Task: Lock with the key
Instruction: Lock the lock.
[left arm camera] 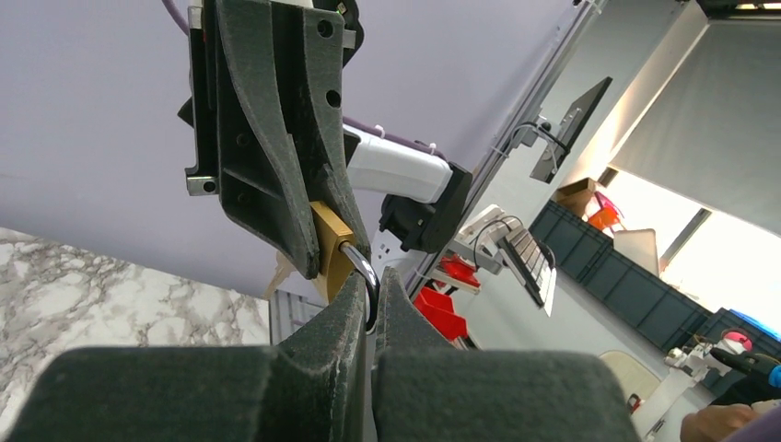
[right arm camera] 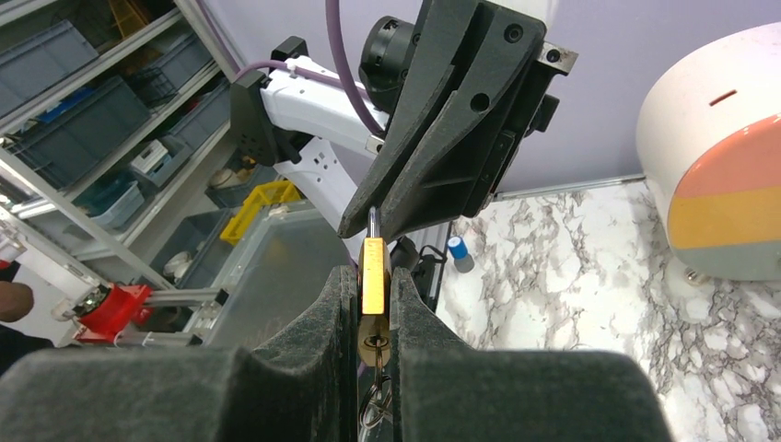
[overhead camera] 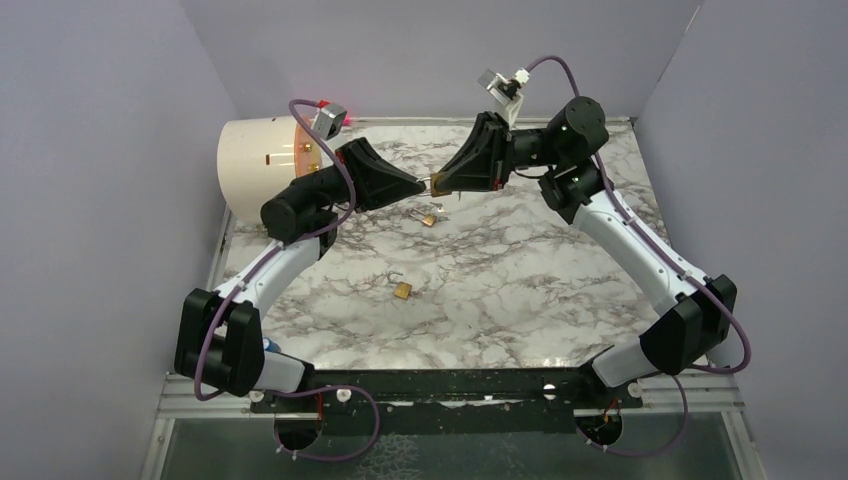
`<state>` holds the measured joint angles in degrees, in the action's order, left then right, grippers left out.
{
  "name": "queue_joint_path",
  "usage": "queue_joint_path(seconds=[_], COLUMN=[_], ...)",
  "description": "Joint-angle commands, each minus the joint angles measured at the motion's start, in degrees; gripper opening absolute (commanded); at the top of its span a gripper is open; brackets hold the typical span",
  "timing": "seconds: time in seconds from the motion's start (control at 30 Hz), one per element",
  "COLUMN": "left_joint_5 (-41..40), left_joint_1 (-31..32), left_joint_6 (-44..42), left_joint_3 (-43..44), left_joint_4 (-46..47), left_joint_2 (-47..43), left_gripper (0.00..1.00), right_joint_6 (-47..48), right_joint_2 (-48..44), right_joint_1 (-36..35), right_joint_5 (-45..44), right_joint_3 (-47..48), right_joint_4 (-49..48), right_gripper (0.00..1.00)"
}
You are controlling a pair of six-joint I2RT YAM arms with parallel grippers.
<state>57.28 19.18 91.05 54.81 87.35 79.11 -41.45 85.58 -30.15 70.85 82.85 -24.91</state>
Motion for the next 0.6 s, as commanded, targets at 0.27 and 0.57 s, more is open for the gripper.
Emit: queue_joint_path(seconds=[0.27,0.57], left_joint_5=[-3.02,-3.33], left_joint_1=[5.64,6.30], left_joint_6=[-7.81,-7.36], left_joint_3=[-2.94,-2.07], left_joint_4=[12.56,14.45], left_joint_2=[0.81,1.89], left_gripper=[0.00,0.00], right_joint_6=[-3.56,-2.39], right_joint_2=[1.42,-0.01], right_joint_1=[-5.07,-7.73], right_joint_5=[-7.97,-8.17], right_joint_3=[0.41,-1.38], right_joint_4=[-4.93,-3.11], right_gripper=[0.01,0.01])
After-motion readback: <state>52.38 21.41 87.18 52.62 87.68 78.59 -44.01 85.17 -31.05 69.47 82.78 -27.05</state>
